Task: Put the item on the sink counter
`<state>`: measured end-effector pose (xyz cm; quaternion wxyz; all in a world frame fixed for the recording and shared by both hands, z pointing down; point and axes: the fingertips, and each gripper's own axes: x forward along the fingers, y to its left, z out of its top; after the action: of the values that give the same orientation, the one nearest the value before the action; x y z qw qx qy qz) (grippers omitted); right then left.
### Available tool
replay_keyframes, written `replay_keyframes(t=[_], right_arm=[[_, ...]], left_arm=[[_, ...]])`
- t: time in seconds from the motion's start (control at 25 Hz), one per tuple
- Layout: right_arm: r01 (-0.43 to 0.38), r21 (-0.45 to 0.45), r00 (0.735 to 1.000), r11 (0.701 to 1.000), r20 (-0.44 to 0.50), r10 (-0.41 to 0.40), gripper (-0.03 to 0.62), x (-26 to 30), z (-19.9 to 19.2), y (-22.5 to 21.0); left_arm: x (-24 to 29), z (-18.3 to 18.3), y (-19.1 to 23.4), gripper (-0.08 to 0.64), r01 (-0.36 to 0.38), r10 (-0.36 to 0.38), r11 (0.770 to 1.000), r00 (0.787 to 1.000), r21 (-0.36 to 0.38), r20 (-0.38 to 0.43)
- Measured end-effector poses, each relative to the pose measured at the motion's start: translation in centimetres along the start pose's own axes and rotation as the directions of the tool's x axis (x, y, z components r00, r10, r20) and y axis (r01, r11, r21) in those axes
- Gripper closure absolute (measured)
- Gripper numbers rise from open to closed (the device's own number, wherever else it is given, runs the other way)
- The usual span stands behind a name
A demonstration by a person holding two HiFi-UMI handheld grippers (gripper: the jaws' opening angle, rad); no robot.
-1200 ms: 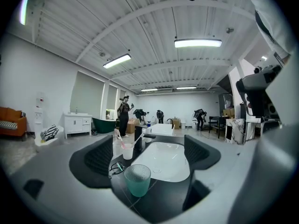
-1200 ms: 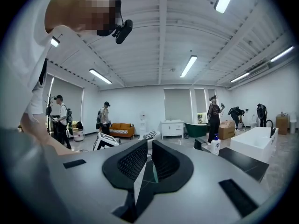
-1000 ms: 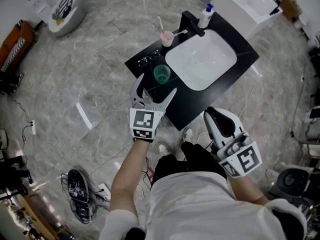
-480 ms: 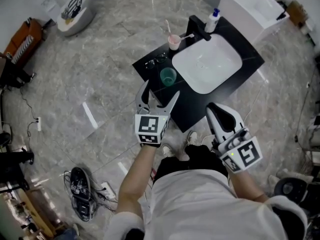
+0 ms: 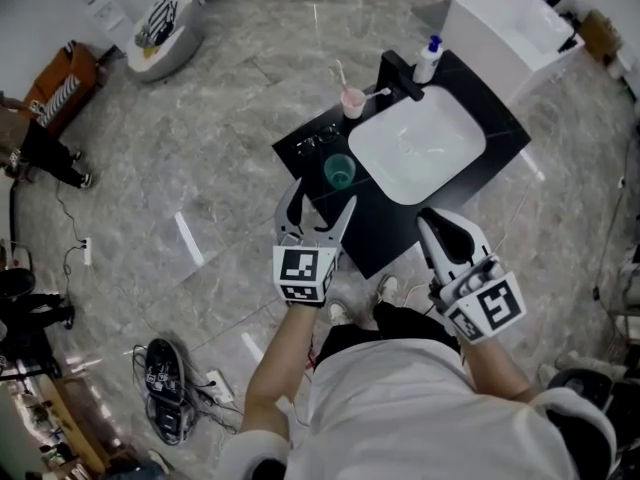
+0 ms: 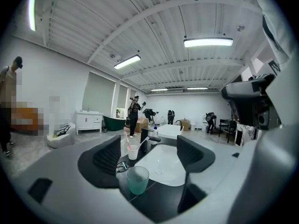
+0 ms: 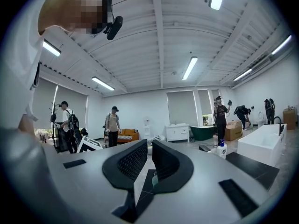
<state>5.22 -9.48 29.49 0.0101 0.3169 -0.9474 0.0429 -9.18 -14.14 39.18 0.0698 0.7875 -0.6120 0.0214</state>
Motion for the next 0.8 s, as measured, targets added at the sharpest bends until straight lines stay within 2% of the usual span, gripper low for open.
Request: replay_keyframes(t=[0.48,0.8], right_arm=[[-0.026,-0.01,1.0,1.0,0.012,0.026,0.537,1.0,1.1,-0.9],[-0.042,-0.016,0.999,0.999,0.028,0.043,0.537,1.1,1.6,-1.1]], left_arm=[[-1.3,1.7,-0.2,0.253,-0.027,0.028,0.999,0.999,-0.019,0.029],[-2.7,1.6,0.1,0.294,-0.065,0.066,0.998,0.997,-0.027,0.03]])
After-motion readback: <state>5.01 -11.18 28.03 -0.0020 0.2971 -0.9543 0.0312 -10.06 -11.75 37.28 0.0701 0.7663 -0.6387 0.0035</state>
